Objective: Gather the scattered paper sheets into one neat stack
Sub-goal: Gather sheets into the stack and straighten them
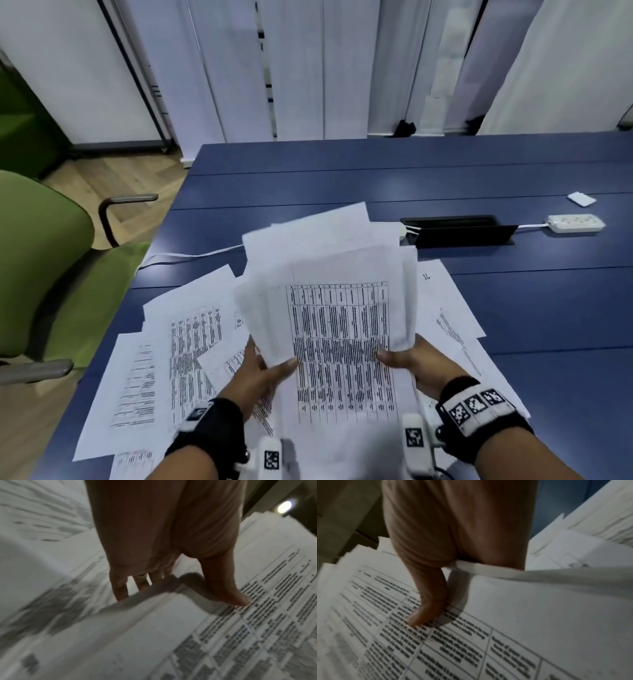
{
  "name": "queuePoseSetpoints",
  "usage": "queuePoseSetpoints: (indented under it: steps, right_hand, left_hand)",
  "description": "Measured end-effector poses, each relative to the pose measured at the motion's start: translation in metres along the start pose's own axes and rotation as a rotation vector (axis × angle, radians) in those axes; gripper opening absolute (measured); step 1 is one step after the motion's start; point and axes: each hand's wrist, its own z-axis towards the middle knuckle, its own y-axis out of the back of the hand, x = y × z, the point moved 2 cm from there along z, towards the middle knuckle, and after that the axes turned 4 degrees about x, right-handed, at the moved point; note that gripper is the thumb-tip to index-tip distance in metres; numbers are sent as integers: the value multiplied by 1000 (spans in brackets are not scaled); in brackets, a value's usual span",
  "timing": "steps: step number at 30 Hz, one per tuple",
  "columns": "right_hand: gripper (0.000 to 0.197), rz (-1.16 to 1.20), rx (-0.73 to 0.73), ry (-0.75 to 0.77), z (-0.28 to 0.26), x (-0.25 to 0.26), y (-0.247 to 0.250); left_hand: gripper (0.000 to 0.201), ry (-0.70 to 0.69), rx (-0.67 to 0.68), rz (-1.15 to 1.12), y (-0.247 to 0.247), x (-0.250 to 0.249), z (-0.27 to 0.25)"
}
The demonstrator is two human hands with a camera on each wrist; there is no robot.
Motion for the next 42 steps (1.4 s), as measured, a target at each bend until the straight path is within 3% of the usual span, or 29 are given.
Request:
queuePoseSetpoints:
  steps: [2,7,10,12,15,18,21,25,29,33,35,39,42]
  right_hand:
    - [92,-7,31,67,-5,19,-8]
    - [64,-44,44,206,-16,66,-34]
    - [83,-77,-55,308,-14,85,-44]
    - [76,-98,-101,364,-18,92,-48]
    - [46,-66,-121,446,-29,92,-48]
    - [43,-3,-97,457,-35,86,-53]
    - [50,47,-62,508,-34,86,-67]
    - [77,105,-78,640,-36,101,-74]
    - [45,109,-45,693,-44,112,-73]
    - [88,117,-115,653,-44,106,-62]
    - [92,99,-101,638,-44,103,-64]
    - [74,72,-70,635,-47,109,-81]
    - [39,95,-94,682,-53,118,-86]
  left_hand:
    - [101,-83,37,4,-2,-25,-7]
    - [83,-345,-81,-120,-2,-85,-20]
    - [72,-427,-111,-115,8,-104,-26]
    - [63,-436,-133,-80,14,-106,-28]
    - [74,-411,-132,-37,17,-100,-33]
    - [79,-416,-104,-56,8,-97,-38]
    - [66,-452,-91,-85,-5,-102,-40]
    - [48,-568,-110,-129,-10,-117,-41]
    - [71,-634,-141,-124,-4,-126,-42]
    - [89,-613,-215,-228,5,-119,-38]
    - [86,-602,-201,-213,-1,-119,-40]
    - [60,-629,-144,-143,-21,-127,-46]
    - [65,-691,-182,-179,-20,-133,-49]
